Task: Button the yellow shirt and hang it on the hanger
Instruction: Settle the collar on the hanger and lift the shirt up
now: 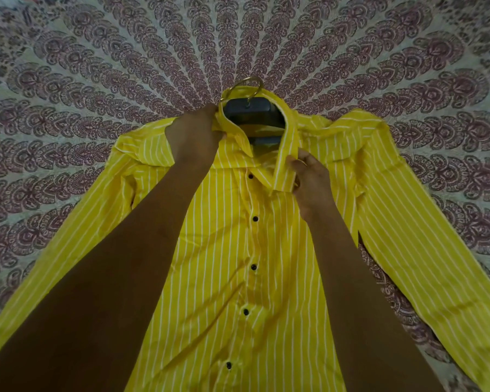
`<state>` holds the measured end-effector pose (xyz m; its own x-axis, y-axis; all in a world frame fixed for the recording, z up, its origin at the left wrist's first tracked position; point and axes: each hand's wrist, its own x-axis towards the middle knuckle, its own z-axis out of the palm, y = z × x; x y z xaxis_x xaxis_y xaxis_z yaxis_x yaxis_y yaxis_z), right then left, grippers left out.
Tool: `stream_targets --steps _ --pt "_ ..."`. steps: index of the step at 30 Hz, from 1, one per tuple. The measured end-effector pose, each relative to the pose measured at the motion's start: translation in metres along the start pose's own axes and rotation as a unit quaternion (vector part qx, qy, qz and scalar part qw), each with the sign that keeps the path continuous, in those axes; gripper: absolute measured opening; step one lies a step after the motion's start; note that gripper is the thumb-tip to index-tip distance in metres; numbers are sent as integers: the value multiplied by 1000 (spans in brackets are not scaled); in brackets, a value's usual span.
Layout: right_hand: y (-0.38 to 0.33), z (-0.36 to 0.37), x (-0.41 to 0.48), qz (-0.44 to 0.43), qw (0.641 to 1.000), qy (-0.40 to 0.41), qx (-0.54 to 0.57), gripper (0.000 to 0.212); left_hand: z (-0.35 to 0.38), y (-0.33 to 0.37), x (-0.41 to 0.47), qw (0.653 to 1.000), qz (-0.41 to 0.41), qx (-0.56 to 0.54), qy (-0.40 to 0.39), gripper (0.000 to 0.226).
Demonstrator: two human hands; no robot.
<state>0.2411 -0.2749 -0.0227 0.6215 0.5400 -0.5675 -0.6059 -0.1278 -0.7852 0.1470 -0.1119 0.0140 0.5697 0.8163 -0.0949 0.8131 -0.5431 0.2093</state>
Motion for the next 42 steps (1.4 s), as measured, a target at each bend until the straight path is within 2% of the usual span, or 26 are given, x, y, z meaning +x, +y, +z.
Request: stream_targets --steps 2,3,5,6,8,10,12,13,16,18,19,21,25,27,28,29,32,34,36,37,40,42 --pt "0 -1 -2 22 996 -16 87 13 1 -1 1 1000 -2 -1 1 41" --pt "-1 -1 -2 16 997 -14 77 11 1 -1 2 1000 -2 -3 1 41" --pt "-4 1 1 -41 991 38 -122 11 0 0 2 1000 -7 -4 0 41" --pt "-4 1 5 -93 964 85 -234 18 0 1 2 1000 -13 -7 -2 42" --pt "-14 4 8 -199 912 144 -327 35 -2 3 0 999 -30 -25 -5 41" --pt "-26 12 13 -288 873 97 -380 51 -4 6 -3 998 -49 -45 -9 43" --pt "-35 22 21 -307 834 27 -458 60 -9 8 -4 994 -45 -93 -19 47" --pt "-38 28 23 -309 826 14 -472 58 -12 7 -4 989 -49 -139 -26 47" --pt "-38 36 28 -336 817 49 -466 42 -25 8 2 954 -109 -277 -39 50" --pt "-37 35 28 -340 817 62 -462 38 -33 11 9 928 -162 -331 -51 37" --pt "-36 34 29 -342 814 65 -465 38 -36 13 13 923 -170 -341 -58 41" --pt "-35 33 26 -342 813 67 -467 37 -37 14 21 946 -132 -285 -84 44" --pt "-34 30 21 -340 805 71 -481 37 -40 15 31 962 -54 -246 -102 24" --pt "-34 29 20 -341 802 72 -485 37 -40 15 32 969 -43 -223 -96 26" --pt "-34 30 20 -338 802 72 -487 37 -42 15 31 964 -58 -245 -88 29" --pt "-34 30 20 -334 803 72 -489 38 -45 15 29 950 -80 -289 -84 30" --pt "-37 32 24 -325 796 66 -506 40 -51 10 28 855 -182 -478 -81 27" --pt "-38 32 27 -326 788 65 -517 41 -52 6 27 810 -216 -538 -85 29" --pt "-38 33 29 -332 785 64 -519 41 -48 4 25 829 -194 -518 -76 25" --pt "-38 33 29 -334 786 64 -516 41 -44 4 23 853 -161 -490 -77 23" --pt "-34 31 30 -343 793 63 -500 41 -34 5 23 914 -54 -394 -77 38" --pt "-29 31 28 -352 798 60 -486 43 -33 11 25 950 -5 -304 -65 36"
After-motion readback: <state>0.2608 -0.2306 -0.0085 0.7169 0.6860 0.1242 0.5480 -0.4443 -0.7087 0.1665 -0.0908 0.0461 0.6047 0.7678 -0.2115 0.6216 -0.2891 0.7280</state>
